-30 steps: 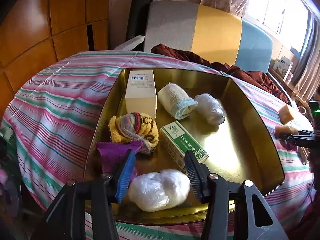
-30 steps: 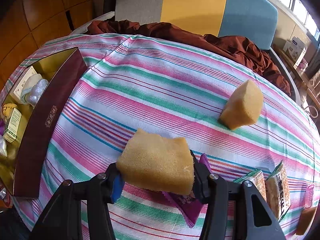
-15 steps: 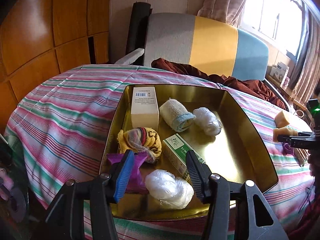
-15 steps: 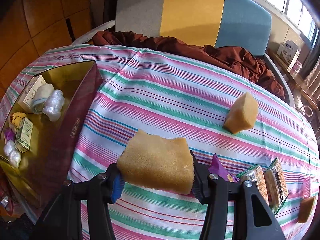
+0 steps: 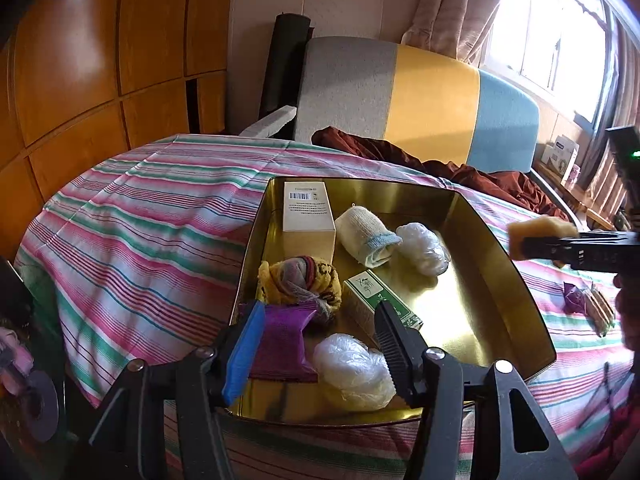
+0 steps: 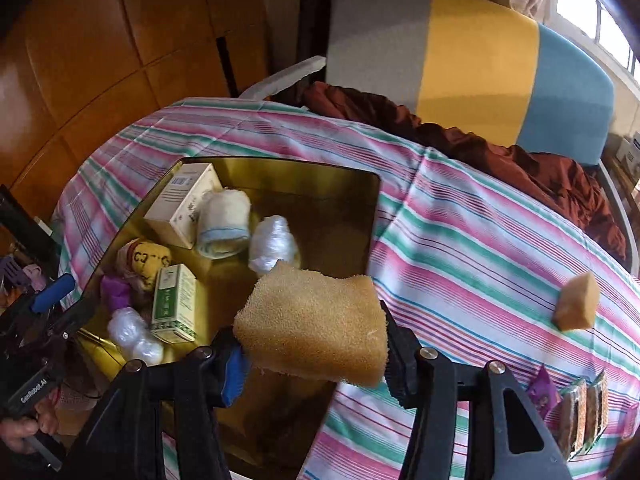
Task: Organize objects
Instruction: 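Carry the yellow sponge into the tray and release it with the right tool, then move both tools back toward the remaining items on the table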
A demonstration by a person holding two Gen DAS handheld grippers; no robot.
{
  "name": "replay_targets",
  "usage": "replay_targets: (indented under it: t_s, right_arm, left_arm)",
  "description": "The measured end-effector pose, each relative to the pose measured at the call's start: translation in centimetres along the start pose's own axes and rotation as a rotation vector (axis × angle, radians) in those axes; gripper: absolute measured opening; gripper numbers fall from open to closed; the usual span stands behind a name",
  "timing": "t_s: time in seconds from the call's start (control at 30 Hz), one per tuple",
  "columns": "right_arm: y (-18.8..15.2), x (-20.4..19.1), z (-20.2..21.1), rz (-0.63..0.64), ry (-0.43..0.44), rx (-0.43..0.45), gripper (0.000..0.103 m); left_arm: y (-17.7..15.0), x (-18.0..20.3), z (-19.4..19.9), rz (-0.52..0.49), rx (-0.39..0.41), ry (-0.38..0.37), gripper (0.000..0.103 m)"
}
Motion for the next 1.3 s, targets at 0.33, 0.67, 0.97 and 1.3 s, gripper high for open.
replay_targets:
  t_s: [0.33, 0.67, 0.97, 1.3]
  right_arm:
    - [2.9, -7.2, -3.7, -0.067, 0.163, -0.088, 0.086]
    - [1.3, -5.0, -2.2, -0.100, 0.122, -0.054, 0.086]
    - [-1.8, 0.3, 0.9, -0.115, 0.001, 0.004, 0.086]
    - [-5.5, 11.1, 2.8, -0.266, -0.148, 0.007, 0.086]
  left_arm:
    - [-0.2, -1.6, 0.5, 0.056, 0.005, 0.002, 0.082]
    - [-0.3, -2.9, 0.8, 0.070, 0.011, 0.066, 0.103]
    - [0.3, -1.7, 1.4, 0.019, 0.024, 0.083, 0.103]
    - [0.7, 1.2, 1.4, -0.046, 0.011, 0.053, 0.103]
Point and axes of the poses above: each gripper's, at about its wrist camera, not at the fingertips, and z roughly against the way its jaws point, x to its right, y to its top, the point moved 7 cm from there along -z, roughly the way its jaws point, and after that the axes turned 12 degrees about -y, right-handed, at the moved point
